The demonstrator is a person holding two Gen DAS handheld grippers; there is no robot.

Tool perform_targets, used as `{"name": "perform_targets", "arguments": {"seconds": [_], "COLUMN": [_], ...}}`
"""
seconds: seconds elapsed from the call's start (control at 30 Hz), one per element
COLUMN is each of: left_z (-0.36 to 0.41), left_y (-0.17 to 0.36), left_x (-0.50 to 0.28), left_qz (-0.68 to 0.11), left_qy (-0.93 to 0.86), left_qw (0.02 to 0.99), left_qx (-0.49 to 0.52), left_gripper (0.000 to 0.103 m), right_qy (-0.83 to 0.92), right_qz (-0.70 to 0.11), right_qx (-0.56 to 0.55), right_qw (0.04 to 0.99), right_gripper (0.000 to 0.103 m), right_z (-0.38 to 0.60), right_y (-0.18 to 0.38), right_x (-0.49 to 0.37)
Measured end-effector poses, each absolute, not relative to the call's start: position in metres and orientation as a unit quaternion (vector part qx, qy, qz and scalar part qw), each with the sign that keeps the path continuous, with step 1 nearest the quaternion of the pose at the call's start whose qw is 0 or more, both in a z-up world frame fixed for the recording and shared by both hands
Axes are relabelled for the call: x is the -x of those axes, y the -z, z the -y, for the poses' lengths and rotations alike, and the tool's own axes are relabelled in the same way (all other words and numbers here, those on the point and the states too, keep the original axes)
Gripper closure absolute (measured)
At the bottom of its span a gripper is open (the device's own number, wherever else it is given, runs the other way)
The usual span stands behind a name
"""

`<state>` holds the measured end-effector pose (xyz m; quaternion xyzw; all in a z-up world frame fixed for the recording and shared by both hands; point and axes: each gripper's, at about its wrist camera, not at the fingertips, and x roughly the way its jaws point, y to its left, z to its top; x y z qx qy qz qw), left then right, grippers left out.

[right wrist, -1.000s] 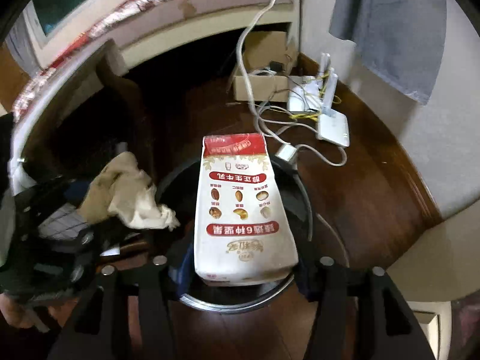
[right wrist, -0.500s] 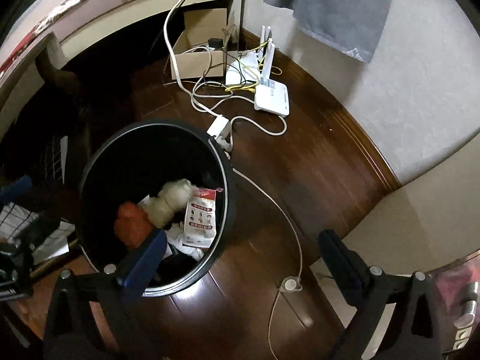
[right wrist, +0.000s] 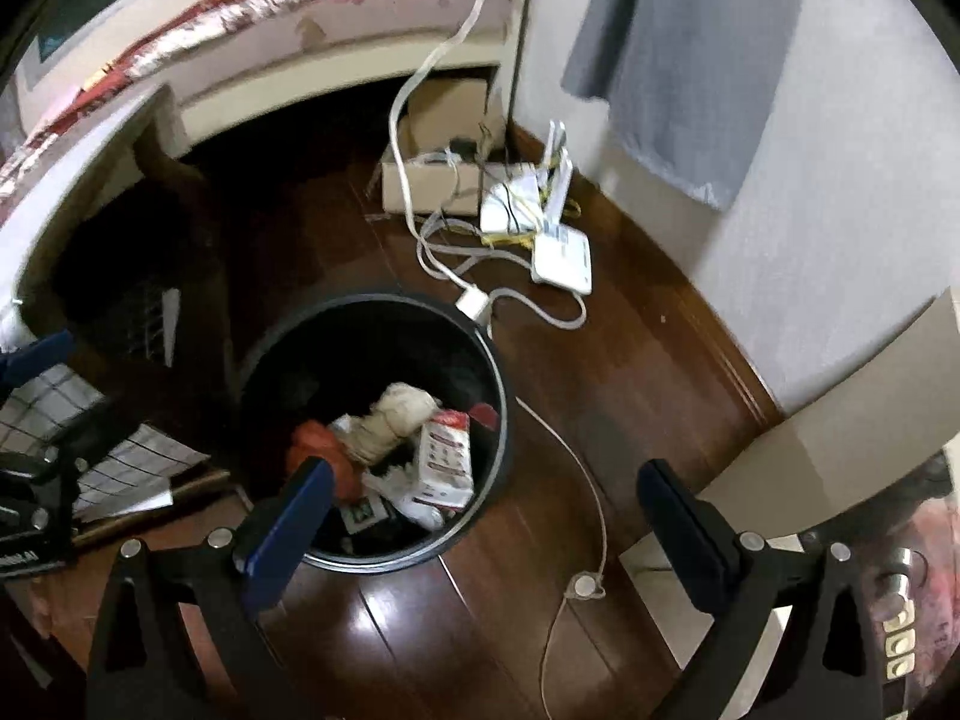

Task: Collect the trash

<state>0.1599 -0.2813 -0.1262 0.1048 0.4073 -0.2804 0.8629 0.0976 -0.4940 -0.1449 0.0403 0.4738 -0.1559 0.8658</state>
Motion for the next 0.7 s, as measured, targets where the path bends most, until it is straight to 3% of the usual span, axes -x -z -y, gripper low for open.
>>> {"name": "perform_targets", "arguments": {"seconds": [0.7], "left_z": [0.161], "left_y": [0.038], "left_x": [-0.114], "left_qz": [-0.323], "left_qy": [0.193], "left_qw": [0.922], "left_qx": [-0.086], "left_gripper": [0.001], "right_qy": [0.111], "right_qz": [-0.374], "right_qx": [-0.034], "right_qw": [0.920], "right_gripper": [0.001], "right_z": [0.369], "right_y": [0.045], "right_x": [-0.045]}}
